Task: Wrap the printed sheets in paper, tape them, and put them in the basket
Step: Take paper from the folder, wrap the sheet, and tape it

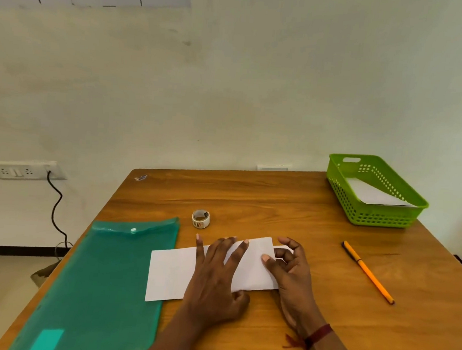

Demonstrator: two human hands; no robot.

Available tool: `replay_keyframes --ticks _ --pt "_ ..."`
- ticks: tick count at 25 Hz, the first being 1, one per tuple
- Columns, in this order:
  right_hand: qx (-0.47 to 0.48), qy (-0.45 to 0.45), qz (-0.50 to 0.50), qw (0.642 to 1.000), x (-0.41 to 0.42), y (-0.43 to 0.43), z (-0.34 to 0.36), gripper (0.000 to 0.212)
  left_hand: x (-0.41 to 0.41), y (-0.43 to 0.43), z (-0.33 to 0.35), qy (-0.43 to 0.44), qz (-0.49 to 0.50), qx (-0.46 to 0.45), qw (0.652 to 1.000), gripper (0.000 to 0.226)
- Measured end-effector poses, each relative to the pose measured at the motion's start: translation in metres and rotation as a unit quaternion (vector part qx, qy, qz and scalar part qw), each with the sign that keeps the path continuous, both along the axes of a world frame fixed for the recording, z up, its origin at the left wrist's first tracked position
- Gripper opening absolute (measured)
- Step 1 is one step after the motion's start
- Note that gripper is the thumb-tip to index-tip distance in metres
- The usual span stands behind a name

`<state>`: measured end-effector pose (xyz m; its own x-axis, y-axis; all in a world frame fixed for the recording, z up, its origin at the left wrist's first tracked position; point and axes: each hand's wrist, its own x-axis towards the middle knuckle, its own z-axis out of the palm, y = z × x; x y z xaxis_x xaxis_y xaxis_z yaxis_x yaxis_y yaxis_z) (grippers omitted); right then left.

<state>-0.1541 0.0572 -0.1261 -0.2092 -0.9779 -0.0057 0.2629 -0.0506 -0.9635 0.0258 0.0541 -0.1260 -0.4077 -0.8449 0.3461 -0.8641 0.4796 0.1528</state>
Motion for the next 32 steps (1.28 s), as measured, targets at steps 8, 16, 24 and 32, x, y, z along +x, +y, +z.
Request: replay_keyframes --ticks 8,16,24,32 --pt "-0.101 0.296 -0.021 0.95 -0.012 0.011 0.001 0.032 0.001 0.003 0.001 0.013 0.008 0.0 1.0 0.093" --pt "-0.19 0.435 0.031 0.879 -0.041 0.009 -0.001 0.051 -0.001 0.004 0.005 0.027 0.019 0.024 0.999 0.083" --pt "-0.213 0.365 -0.048 0.905 -0.037 0.014 -0.002 0.026 -0.002 0.009 -0.01 0.062 -0.021 -0.264 0.962 0.077" --pt "-0.066 0.058 0.078 0.993 -0.013 0.014 0.015 0.016 0.001 0.005 -0.015 -0.01 0.053 -0.276 0.96 0.106"
